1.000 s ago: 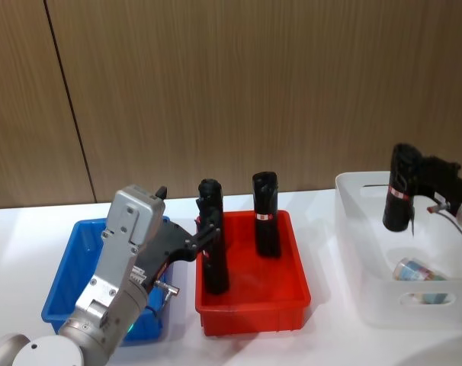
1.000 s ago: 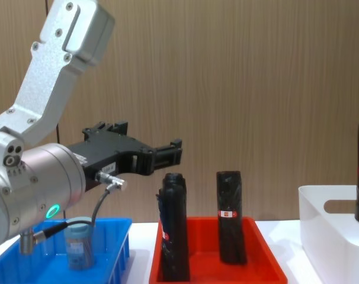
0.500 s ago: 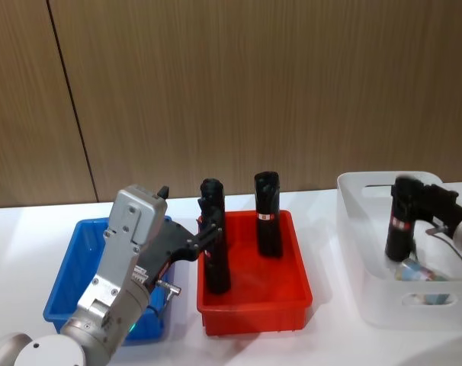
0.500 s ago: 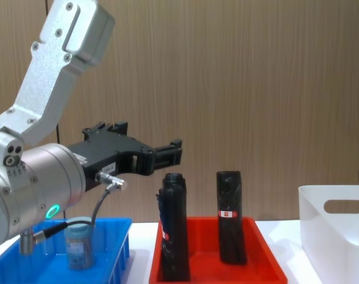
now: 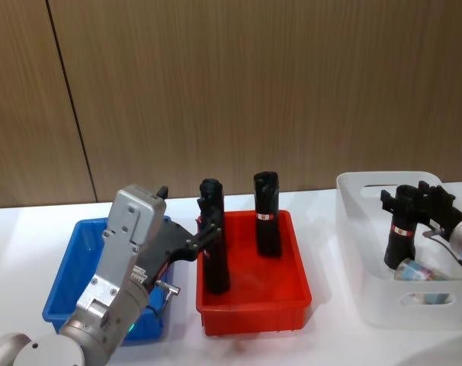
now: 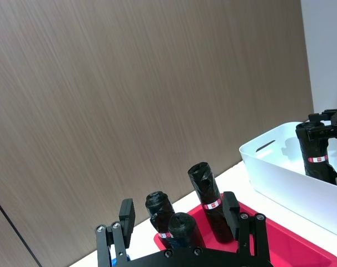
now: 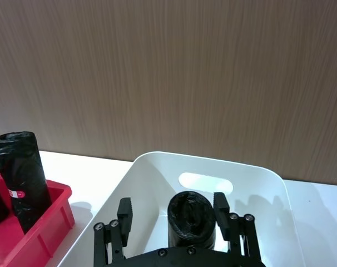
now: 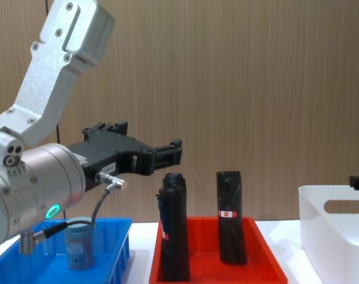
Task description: Pick the cotton swabs from the blue box and place them into the white box.
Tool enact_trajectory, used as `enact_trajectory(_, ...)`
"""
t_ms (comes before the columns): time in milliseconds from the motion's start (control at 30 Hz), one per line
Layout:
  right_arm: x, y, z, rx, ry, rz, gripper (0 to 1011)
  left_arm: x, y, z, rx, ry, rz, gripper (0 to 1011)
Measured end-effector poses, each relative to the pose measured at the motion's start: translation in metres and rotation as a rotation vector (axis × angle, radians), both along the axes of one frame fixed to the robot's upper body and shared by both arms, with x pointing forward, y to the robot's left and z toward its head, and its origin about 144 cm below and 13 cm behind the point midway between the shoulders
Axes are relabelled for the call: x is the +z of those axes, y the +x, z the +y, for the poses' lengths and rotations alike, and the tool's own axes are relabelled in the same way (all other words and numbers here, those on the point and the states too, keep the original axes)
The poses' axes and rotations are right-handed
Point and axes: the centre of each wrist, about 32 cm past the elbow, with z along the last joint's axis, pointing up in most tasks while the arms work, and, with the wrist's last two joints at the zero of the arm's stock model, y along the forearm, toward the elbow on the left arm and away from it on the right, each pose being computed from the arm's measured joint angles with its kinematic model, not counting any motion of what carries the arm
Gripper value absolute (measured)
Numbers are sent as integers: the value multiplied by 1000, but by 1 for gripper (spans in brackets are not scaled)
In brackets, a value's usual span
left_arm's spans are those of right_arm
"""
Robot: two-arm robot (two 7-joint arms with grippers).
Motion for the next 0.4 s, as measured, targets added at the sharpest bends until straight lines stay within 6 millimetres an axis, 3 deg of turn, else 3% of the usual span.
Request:
enact_trajectory(133, 1, -1, 0, 2, 4, -7, 1001, 0, 0, 0, 0, 0, 0, 1004)
enact_trajectory(400, 2, -3, 1, 5, 7, -17, 1002, 0, 0, 0, 0, 0, 0, 1004)
